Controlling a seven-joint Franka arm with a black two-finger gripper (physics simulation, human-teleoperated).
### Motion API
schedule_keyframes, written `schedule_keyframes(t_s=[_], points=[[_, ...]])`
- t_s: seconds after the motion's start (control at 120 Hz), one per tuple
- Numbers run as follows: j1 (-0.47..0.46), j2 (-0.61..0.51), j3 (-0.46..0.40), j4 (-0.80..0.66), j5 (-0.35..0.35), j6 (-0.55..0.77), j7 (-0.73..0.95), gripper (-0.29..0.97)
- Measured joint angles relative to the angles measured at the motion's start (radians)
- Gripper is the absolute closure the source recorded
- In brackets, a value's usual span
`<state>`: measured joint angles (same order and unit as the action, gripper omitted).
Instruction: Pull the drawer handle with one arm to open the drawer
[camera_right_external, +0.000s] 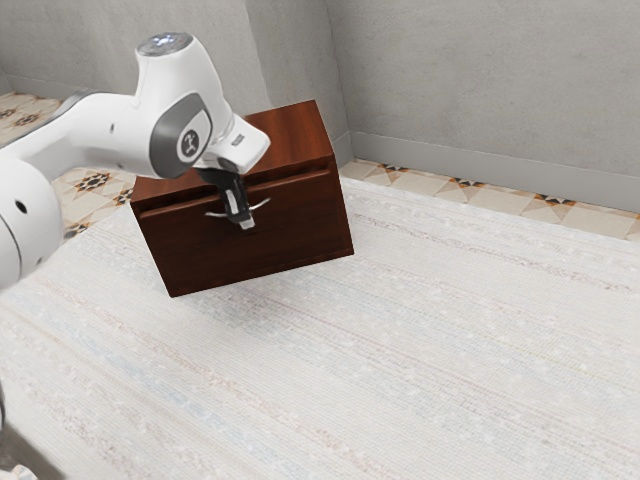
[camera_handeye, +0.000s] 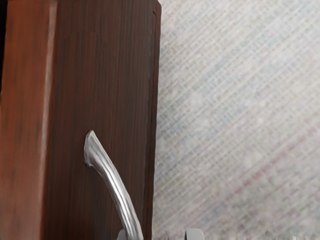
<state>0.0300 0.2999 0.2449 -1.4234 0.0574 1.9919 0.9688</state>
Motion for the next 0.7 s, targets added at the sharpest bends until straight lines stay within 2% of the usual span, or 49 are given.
schedule_keyframes(t_s=[0.192, 0.358, 0.533, 0.7], points=[[-0.068, -0.128, -0.005, -0.160, 0.099, 0.005, -0.006, 0.72], [-0.099, -0.216, -0.010, -0.278, 0.156, 0.011, -0.015, 0.72], [-0.142, -0.293, -0.004, -0.370, 0.181, 0.015, -0.025, 0.66], [-0.169, -0.352, -0.005, -0.431, 0.188, 0.017, -0.033, 0.68]])
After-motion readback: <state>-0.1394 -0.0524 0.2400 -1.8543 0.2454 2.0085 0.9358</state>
